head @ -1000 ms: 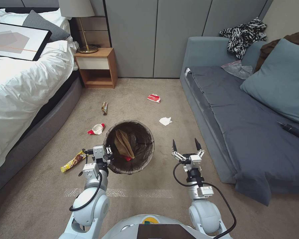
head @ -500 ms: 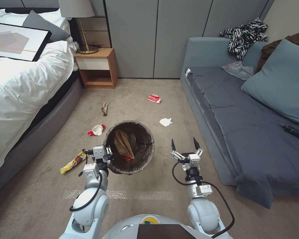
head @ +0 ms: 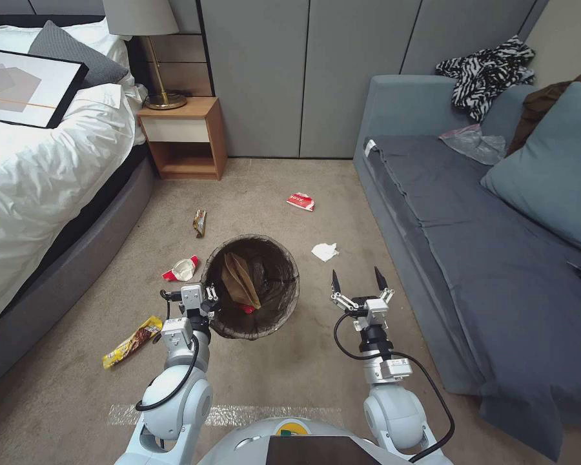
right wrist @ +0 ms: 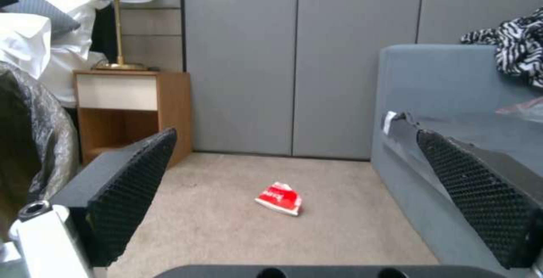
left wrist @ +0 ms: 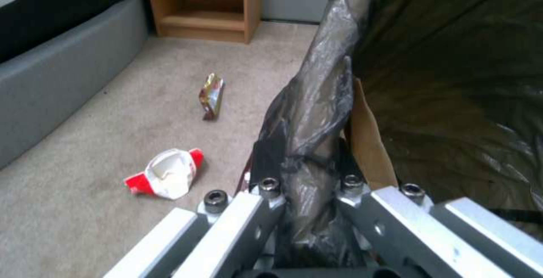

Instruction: Pick up the trash bin, then pick up the garbage from the floor and place it into the trash bin.

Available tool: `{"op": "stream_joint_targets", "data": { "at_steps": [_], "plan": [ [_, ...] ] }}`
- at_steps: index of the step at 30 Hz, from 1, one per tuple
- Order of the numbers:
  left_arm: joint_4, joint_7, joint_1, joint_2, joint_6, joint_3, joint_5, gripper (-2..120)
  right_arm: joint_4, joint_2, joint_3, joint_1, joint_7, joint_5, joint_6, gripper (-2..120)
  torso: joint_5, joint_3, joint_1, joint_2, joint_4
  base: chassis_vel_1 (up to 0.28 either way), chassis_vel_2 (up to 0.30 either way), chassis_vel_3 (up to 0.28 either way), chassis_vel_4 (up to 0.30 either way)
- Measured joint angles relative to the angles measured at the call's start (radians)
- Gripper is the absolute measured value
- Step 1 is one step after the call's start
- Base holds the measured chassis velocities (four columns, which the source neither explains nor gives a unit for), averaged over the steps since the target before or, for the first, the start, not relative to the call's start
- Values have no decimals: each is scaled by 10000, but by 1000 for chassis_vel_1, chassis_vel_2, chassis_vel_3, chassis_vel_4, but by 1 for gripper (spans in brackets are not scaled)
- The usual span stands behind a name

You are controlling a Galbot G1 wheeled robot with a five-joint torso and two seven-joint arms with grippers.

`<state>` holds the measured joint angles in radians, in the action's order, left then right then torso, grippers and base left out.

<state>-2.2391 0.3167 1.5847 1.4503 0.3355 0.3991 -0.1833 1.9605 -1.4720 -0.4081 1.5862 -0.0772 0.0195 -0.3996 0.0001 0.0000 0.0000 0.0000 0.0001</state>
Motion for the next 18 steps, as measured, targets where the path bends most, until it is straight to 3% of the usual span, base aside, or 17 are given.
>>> {"op": "stream_joint_targets", "data": {
  "at_steps": [18],
  "plan": [
    [-46,9,21,29,0,-12,34,2,-1,-1,33,-63,85,-87,47,100,-1,0,0,0,-1,-140,143,137,-138]
  ]
}}
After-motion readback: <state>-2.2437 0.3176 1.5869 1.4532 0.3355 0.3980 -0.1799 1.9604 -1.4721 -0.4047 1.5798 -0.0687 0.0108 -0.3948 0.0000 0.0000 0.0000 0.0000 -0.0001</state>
